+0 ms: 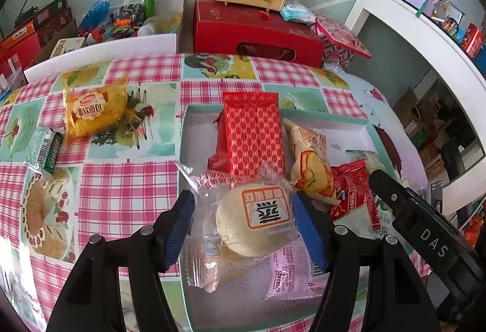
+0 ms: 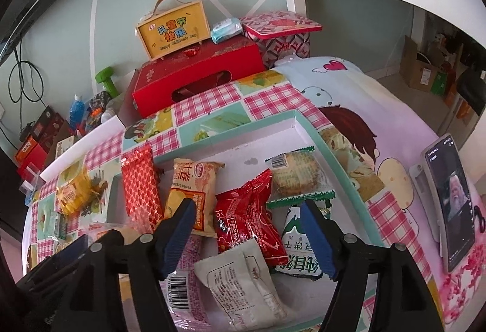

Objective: Organize snacks
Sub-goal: 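Withdraw both tools from the tray back over the table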

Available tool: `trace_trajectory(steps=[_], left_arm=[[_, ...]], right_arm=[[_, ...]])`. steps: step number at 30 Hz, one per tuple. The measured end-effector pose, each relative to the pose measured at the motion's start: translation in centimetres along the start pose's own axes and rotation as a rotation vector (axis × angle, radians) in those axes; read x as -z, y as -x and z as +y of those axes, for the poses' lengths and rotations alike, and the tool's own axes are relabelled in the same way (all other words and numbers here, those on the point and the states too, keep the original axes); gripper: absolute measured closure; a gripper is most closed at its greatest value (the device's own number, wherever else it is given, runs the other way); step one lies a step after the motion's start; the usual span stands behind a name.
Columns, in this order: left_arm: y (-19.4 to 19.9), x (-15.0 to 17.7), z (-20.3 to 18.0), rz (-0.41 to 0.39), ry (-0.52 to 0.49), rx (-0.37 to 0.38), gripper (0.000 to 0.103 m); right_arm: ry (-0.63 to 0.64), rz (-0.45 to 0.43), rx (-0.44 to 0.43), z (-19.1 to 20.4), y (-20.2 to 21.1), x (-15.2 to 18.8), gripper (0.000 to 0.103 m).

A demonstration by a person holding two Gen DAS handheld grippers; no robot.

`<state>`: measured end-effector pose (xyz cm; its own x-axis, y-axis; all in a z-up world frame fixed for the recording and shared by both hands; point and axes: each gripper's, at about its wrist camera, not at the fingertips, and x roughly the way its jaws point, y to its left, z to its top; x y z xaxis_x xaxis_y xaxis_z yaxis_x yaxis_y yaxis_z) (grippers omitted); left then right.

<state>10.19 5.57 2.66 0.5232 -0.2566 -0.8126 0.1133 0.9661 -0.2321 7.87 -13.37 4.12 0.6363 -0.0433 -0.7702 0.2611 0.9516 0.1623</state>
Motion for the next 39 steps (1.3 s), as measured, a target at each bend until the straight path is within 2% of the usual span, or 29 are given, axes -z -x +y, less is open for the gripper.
trace_trajectory(steps=[5,8,13,14,15,16,20,25,30,34,36,38,39], left_arm=[[1.0,-0.3,0.3,-0.024,0.009,0.000,0.035],[1.3,-0.4,0.9,-0.035,0.023,-0.025,0.035],[1.8,-0.7,2.5,-0.063,0.051,-0.123,0.034],[1.8,-0.7,2.8,-0.067,0.056,-0.142,0.032],[1.9,-0.8,3.2,-0.073,0.062,-0.173,0.023],[2.0,-0.7,3.6,-0.076,0.065,-0.193,0.020],[2.0,-0.7,5.2,-0.079,0.079,-0.286,0.020],[1.9,-0.6,6.5,-0.075,0.100,-0.341,0.020],[1.7,-0.5,6.7,-0.067,0.099,-0.357,0.020],[1.6,-0.4,6.3,-0.065,0.087,-0.372,0.018],[1.5,-0.4,6.3,-0.064,0.081,-0.383,0.014],[1.5,-0.4,6.3,-0.066,0.076,-0.389,0.014],[1.4,-0.4,6.3,-0.067,0.076,-0.392,0.014]], right_arm=[[0.000,-0.008,0.003,-0.1,0.3,-0.1,0.028],[0.000,-0.008,0.005,-0.1,0.3,-0.1,0.028],[0.007,0.011,0.009,0.0,-0.2,0.1,0.028],[0.008,0.014,0.009,0.1,-0.3,0.1,0.028],[0.010,0.018,0.009,0.2,-0.5,0.1,0.028],[0.014,0.021,0.009,0.3,-0.6,0.2,0.028],[0.036,0.027,-0.001,1.1,-0.8,0.3,0.028],[0.056,0.034,-0.004,1.8,-1.0,0.5,0.028],[0.069,0.039,-0.001,2.2,-1.3,0.7,0.028],[0.078,0.036,0.002,2.3,-1.3,0.7,0.021],[0.084,0.032,0.007,2.3,-1.3,0.7,0.013],[0.090,0.026,0.015,2.4,-1.3,0.7,0.000],[0.093,0.020,0.022,2.4,-1.3,0.7,0.000]])
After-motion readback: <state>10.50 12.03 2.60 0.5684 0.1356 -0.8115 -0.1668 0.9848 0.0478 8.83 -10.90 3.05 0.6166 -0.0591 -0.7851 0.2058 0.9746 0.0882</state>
